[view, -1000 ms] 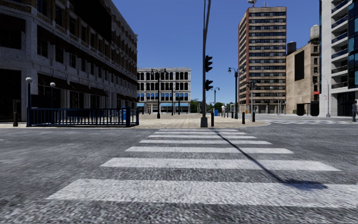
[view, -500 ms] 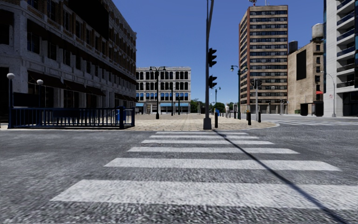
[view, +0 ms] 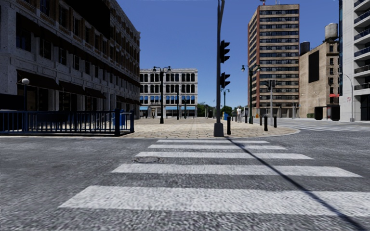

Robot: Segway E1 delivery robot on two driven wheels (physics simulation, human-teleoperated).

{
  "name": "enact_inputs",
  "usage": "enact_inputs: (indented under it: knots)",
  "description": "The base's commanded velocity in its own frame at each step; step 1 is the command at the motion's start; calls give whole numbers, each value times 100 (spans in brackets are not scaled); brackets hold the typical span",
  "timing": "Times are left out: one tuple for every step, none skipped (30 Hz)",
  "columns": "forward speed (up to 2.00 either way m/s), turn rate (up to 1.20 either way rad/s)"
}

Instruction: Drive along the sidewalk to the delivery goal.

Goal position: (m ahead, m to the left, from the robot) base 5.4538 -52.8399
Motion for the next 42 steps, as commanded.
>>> enact_inputs:
  knots:
    - [200,0]
    - [200,0]
    - [200,0]
    - [200,0]
    - [200,0]
    - [200,0]
    - [200,0]
    - [200,0]
    - [200,-8]
    - [200,-28]
    - [200,-28]
    - [200,-39]
    - [200,-43]
    - [200,-42]
    - [200,0]
    - [200,0]
    - [200,0]
    - [200,0]
    - [200,0]
    - [200,0]
    - [200,0]
    - [200,0]
    - [200,0]
    - [200,0]
    - [200,0]
    - [200,0]
    - [200,0]
    - [200,0]
    - [200,0]
    - [200,0]
    - [200,0]
    - [200,0]
    - [200,0]
    - [200,0]
    - [200,0]
    - [200,0]
    - [200,0]
    - [200,0]
    - [200,0]
    - [200,0]
    - [200,0]
    - [200,0]
